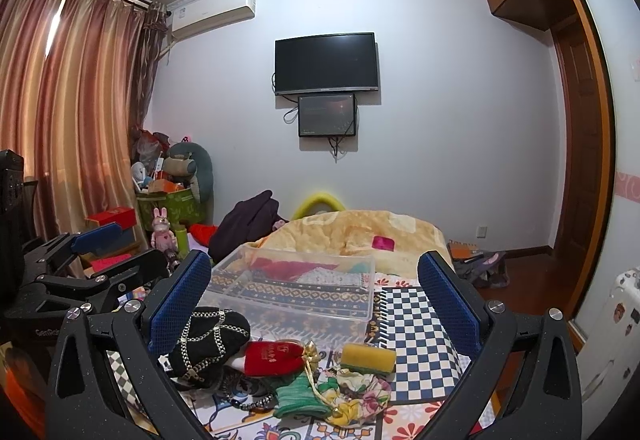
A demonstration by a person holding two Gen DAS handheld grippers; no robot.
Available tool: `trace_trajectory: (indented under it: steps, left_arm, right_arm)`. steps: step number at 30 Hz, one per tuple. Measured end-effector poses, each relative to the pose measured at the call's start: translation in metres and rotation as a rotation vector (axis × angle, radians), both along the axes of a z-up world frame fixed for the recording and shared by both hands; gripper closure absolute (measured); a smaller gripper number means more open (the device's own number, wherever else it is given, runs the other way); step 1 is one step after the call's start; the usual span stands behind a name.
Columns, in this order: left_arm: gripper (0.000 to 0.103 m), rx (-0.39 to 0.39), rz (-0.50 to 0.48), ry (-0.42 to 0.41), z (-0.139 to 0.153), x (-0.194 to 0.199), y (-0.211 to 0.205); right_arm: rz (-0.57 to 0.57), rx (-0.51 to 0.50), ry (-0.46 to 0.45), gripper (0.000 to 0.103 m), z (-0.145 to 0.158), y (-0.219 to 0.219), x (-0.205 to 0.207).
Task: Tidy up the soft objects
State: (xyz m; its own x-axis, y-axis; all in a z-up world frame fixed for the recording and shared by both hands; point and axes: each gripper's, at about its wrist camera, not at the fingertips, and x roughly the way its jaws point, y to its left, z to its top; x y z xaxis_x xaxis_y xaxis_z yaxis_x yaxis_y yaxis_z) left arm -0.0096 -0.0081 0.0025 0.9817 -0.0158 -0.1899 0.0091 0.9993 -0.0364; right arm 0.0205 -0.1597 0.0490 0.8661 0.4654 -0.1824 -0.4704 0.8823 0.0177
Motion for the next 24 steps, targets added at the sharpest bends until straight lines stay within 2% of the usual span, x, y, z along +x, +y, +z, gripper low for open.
trace_trajectory:
  steps: [24]
  left_arm:
    - [0.0, 0.0, -0.002, -0.007, 0.0033, -0.0009, 0.0002]
  right_arm:
    - [0.002, 0.005, -0.011, 0.0, 0.0001, 0.0009, -0.0032]
